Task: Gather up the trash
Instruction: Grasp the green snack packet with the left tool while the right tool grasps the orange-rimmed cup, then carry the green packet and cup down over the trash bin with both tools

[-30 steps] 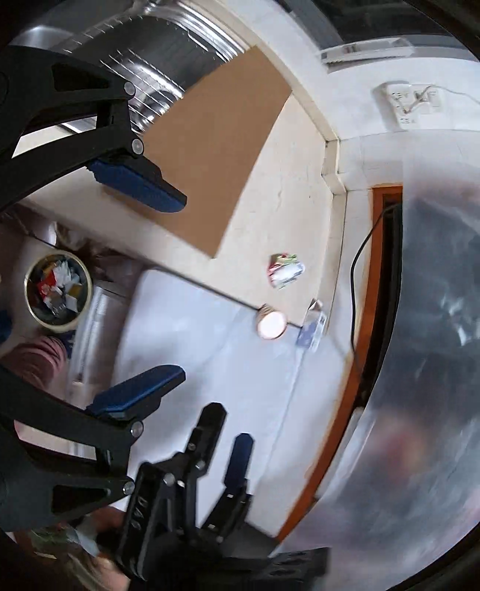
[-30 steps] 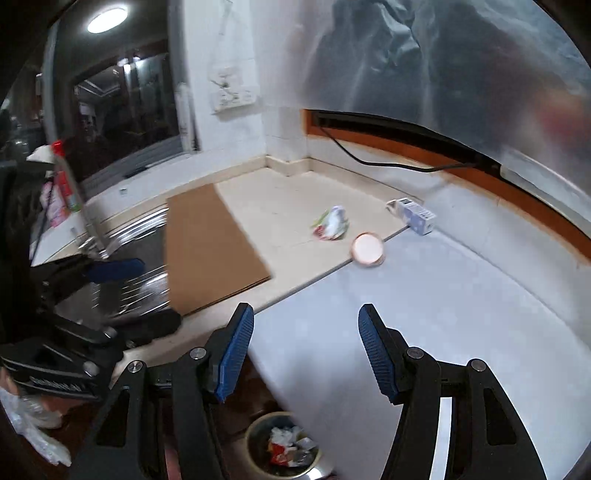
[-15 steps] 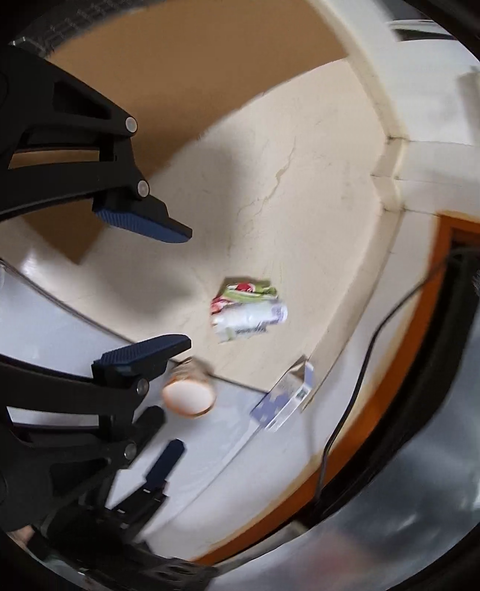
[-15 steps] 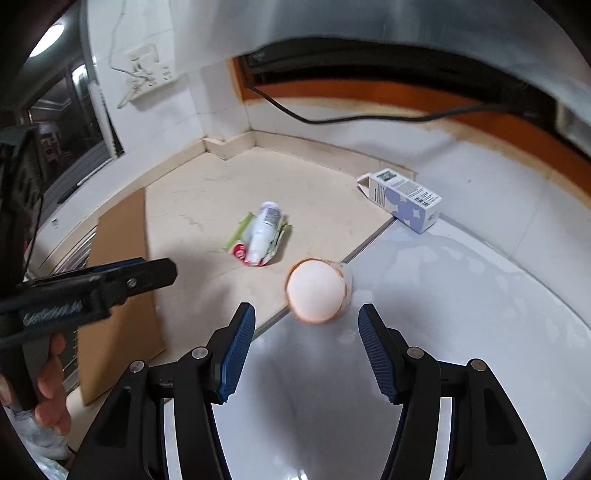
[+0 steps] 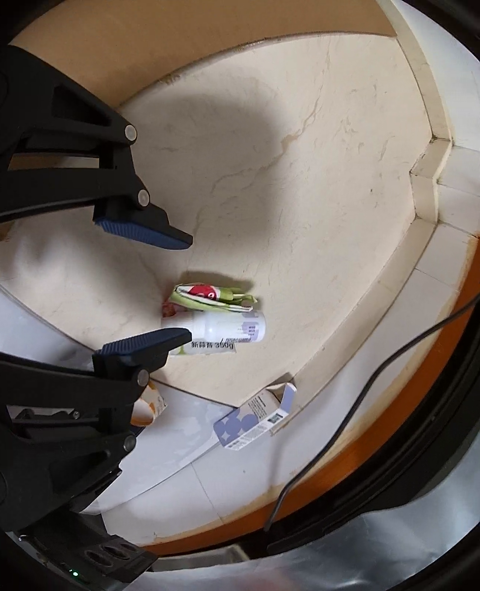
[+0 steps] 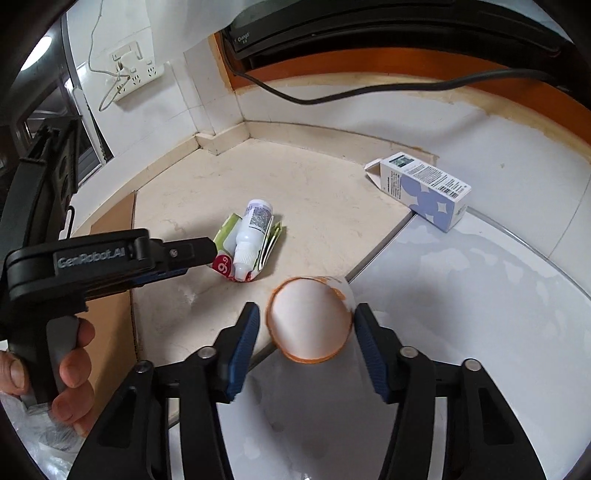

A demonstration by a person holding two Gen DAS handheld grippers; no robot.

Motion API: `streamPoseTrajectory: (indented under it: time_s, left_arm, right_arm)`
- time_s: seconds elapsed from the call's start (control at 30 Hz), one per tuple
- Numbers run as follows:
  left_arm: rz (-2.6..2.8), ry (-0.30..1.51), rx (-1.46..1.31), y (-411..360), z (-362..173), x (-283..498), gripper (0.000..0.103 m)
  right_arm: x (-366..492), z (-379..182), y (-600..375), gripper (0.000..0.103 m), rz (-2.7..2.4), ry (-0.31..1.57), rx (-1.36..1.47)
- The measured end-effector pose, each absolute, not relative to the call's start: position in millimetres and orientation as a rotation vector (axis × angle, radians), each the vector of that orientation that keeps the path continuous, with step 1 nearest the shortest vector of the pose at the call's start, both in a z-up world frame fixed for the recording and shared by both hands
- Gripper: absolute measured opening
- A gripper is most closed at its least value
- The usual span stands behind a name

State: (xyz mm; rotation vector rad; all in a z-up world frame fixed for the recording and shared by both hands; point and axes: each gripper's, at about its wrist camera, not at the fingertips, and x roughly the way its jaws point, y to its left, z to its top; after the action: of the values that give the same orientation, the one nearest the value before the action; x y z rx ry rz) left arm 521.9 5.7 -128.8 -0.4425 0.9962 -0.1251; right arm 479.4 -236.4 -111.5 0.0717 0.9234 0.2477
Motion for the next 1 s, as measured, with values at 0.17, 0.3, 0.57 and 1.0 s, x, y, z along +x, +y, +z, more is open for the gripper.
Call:
streamPoseTrajectory:
  time_s: [0.17, 0.3, 0.57, 1.0]
  left_arm:
    - [-0.12, 1.005, -0.449, 3, -135, 535, 0.04]
    - [-0.125, 1.004, -0.464, 0, -136, 541, 0.013]
    - [-0.056, 0.881, -0.299, -15, -107, 523, 0.004]
    - [-0.008, 0.718, 0.135, -76, -70, 491, 0.003]
  right_arm:
    - [482, -114, -236, 0.052, 0.255, 0.921, 0.076]
    - [484, -115, -235, 0.052, 0.248, 0.925, 0.07]
    - [484, -116, -231, 0.053, 0.247, 0.928, 0.048]
    - [469, -99, -243, 0.051, 0.198, 0.86, 0.019]
